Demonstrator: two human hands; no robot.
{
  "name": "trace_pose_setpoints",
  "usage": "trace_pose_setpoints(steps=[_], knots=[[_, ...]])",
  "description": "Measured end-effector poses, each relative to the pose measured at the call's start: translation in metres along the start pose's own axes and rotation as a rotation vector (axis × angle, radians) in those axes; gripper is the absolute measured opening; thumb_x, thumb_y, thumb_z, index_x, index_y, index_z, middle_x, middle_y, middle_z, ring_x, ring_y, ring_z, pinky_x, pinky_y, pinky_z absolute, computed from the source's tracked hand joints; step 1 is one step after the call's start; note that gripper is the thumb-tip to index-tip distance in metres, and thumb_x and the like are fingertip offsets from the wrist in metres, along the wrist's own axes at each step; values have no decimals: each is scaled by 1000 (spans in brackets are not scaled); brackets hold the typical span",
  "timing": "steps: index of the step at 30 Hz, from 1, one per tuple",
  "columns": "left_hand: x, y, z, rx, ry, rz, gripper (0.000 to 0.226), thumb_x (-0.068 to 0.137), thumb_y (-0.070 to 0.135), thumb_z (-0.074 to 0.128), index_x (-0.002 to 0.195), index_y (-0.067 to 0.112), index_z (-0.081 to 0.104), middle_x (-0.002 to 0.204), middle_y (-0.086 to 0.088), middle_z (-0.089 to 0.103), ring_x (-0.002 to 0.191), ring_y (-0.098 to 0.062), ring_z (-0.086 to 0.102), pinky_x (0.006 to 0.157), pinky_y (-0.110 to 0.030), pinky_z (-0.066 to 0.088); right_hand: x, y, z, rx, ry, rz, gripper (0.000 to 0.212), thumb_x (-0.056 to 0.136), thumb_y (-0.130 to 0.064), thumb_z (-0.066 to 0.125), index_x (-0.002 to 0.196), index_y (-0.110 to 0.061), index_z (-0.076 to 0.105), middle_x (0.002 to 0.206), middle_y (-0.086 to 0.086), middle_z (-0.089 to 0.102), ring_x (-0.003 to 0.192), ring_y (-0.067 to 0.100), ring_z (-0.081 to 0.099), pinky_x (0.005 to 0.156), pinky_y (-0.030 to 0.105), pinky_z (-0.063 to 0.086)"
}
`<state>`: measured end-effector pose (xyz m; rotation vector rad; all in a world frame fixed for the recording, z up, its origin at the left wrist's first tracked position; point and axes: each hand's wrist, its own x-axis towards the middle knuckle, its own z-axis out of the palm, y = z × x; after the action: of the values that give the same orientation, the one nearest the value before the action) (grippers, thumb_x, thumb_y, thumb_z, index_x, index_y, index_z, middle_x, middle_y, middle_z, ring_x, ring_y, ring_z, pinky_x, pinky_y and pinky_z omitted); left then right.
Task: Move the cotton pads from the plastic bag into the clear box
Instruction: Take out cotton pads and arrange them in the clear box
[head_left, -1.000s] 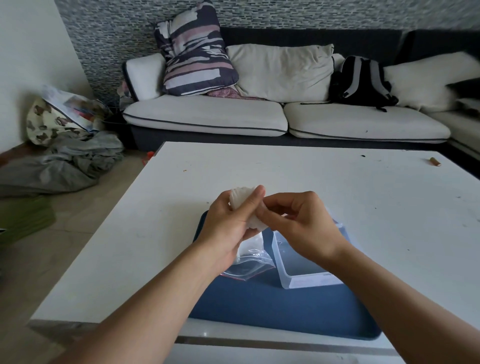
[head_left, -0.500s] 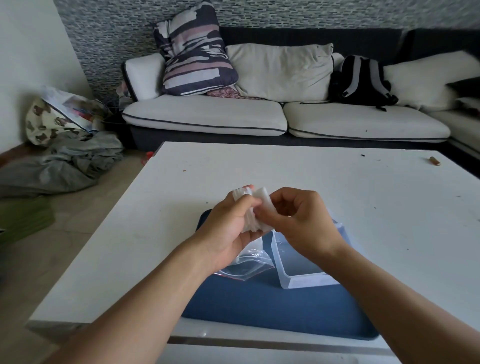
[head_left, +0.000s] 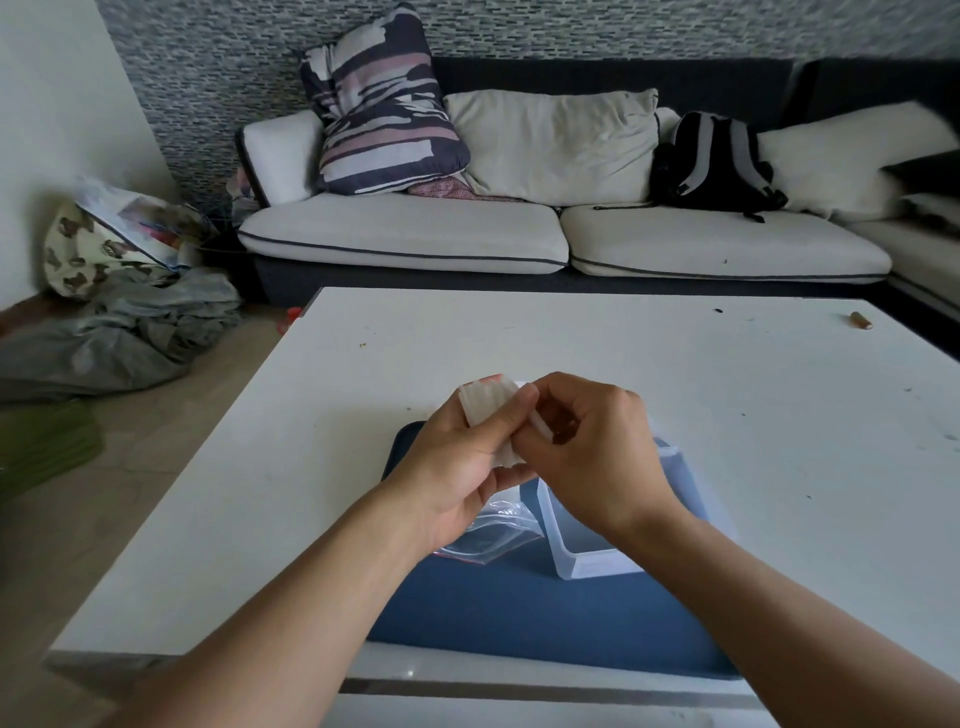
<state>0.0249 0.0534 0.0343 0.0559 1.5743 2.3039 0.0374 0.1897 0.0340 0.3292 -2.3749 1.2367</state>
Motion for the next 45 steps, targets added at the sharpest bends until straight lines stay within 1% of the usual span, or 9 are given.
trace_pose_setpoints(steps=[5,10,15,20,27,31,36,39,45], knots=[[-1,5,-5,11,-5,-26,48,75,40,72,113,9,71,107,-12,75,101,-23,74,83,-40,61,1,-1,-10,44,-146,-112,11,75,-25,75,84,-22,68,80,-8,65,78,14,60,67,12,41],[-7,9,-7,21,-124,-153,46,73,19,78,117,9,68,103,-12,70,91,-22,73,58,-30,59,5,15,-20,28,-367,-95,105,57,-47,95,146,-31,41,143,-18,48,133,7,47,99,16,44],[-11,6,-3,77,-246,-196,28,71,16,76,99,17,78,98,-6,75,89,-19,74,79,-36,59,4,11,-16,17,-407,-109,78,57,-31,97,127,-26,63,111,-16,71,103,4,66,86,19,53],[-9,5,2,160,-201,-199,37,77,24,83,110,15,72,106,-7,72,103,-19,69,89,-37,54,-2,9,-8,-37,-415,-124,96,59,-38,94,143,-28,48,131,-14,62,121,5,57,103,31,48],[-2,4,14,101,-256,-220,26,70,-8,45,73,12,62,61,-5,57,59,-13,61,57,-26,45,2,15,-22,236,-478,76,101,61,-23,93,147,-27,40,124,-5,66,117,16,64,102,41,52],[3,1,16,159,-203,-180,70,62,1,54,131,8,51,82,-10,68,72,-20,67,56,-31,52,5,12,-39,542,-535,249,60,75,-7,73,133,-12,58,117,20,65,102,20,65,85,33,57],[3,3,20,161,-180,-185,62,63,-2,53,123,12,63,90,-15,69,70,-26,66,55,-30,51,5,16,-37,691,-556,327,38,80,-10,54,115,1,63,92,29,60,77,30,51,64,36,42],[6,-3,21,152,-110,-167,55,66,3,53,120,9,65,94,-19,73,78,-29,71,64,-36,59,5,21,-34,696,-404,434,39,77,-16,53,109,6,59,85,15,63,73,27,51,58,32,41],[7,-14,43,157,160,-23,25,81,11,59,97,11,79,101,-10,78,98,-16,74,100,-40,55,2,25,-26,697,-240,541,27,89,-11,55,115,-4,60,100,12,68,93,21,65,87,38,51]])
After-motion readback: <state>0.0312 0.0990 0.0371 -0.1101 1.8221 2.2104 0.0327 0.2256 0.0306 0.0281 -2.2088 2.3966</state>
